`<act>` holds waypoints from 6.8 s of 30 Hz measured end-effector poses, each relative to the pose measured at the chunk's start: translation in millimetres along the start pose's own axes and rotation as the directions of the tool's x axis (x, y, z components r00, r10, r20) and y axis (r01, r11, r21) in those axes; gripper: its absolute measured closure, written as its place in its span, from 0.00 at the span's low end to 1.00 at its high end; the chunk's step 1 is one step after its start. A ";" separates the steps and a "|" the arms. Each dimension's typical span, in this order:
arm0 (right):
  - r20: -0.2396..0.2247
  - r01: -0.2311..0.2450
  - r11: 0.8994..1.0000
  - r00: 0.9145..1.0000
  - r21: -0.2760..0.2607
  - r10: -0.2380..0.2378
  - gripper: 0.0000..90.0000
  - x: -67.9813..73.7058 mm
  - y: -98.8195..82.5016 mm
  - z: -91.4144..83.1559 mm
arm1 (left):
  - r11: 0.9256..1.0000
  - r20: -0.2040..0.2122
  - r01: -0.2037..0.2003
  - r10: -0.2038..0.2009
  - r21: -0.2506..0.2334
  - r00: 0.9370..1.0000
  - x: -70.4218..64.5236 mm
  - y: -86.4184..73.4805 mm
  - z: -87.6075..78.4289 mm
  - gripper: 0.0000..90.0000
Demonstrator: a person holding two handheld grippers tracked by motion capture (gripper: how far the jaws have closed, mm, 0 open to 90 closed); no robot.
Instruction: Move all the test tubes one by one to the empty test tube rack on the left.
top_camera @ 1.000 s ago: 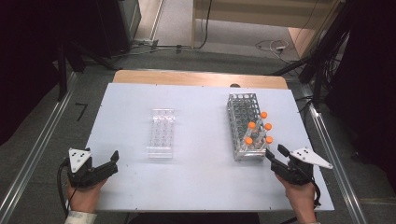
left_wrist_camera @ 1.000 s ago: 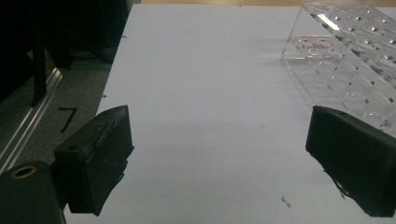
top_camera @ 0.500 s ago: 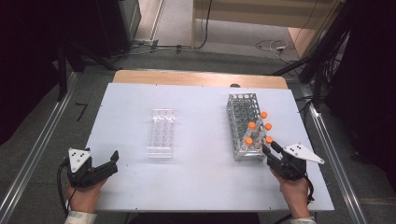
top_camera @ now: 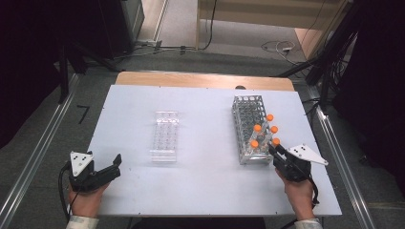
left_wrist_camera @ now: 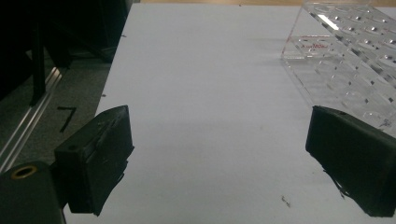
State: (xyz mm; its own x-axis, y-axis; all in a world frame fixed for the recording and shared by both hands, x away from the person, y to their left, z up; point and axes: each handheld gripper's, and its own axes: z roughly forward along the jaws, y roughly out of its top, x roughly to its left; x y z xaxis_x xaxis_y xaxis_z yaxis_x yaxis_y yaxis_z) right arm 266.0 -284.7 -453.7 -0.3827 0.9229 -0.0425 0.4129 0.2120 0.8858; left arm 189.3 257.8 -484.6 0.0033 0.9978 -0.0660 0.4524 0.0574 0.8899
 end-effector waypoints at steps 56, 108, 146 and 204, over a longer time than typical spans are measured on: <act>-0.210 0.065 0.997 0.975 -0.044 -0.073 0.80 57.6 0.6 -51.1 | 0.992 0.256 -0.110 0.122 -0.059 0.959 -77.1 9.8 -27.5 0.08; -0.378 0.182 0.983 0.910 -0.011 -0.173 0.80 137.7 19.6 12.9 | 0.971 0.550 -0.206 0.237 -0.118 0.801 -185.6 50.4 -9.7 0.27; -0.477 0.190 0.982 0.862 -0.006 -0.170 0.59 158.1 25.6 12.3 | 0.958 0.608 -0.253 0.280 -0.133 0.742 -202.1 49.5 -2.6 0.78; -0.434 0.139 0.990 0.893 0.016 -0.118 0.38 128.0 23.3 2.2 | 0.985 0.420 -0.102 0.153 -0.141 0.895 -122.9 114.8 25.2 0.78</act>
State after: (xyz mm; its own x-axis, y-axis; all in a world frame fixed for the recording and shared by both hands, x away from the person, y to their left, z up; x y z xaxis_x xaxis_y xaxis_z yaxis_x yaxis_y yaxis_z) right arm 228.4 -160.9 -439.5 -0.7492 0.6598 0.0577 0.3690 0.3435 0.8636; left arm 263.3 141.0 -385.7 0.4467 0.8875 -0.1129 0.3198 -0.0405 0.9466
